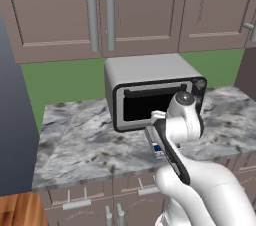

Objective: Take the fish from the fridge and place it on the digital scale on the counter by the fridge. Wait a few seconds for a reading, then move it to the plate on the dining counter.

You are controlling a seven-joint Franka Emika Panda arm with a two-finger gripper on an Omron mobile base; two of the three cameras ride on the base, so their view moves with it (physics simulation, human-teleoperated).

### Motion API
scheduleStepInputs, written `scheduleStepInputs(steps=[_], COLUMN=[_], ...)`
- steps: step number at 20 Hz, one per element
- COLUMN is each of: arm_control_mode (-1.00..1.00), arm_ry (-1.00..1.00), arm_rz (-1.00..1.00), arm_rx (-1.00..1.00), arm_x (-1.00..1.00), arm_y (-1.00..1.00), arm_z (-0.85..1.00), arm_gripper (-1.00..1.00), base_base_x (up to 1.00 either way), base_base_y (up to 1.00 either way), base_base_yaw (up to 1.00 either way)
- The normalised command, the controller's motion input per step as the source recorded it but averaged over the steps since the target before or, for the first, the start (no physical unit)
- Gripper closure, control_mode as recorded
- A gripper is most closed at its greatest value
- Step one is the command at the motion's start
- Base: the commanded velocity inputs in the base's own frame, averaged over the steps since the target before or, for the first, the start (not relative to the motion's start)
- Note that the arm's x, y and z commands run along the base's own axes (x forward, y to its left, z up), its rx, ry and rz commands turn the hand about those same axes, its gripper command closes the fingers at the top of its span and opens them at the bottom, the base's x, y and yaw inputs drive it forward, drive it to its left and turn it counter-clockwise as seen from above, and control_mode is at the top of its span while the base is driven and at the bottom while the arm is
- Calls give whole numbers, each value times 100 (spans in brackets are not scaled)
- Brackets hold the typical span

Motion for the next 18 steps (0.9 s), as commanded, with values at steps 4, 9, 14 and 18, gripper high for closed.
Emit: scheduleStepInputs(steps=[4,9,14,18], arm_control_mode=[-100,-100,-100,-100], arm_ry=[0,0,1,4], arm_rz=[-9,-5,-3,-2], arm_rx=[6,3,0,0], arm_x=[17,32,24,18], arm_y=[-3,-1,0,0], arm_z=[-27,-31,-36,-44], arm_gripper=[100,100,100,100], base_base_x=[0,0,0,0], base_base_y=[0,0,0,0], base_base_yaw=[0,0,0,0])
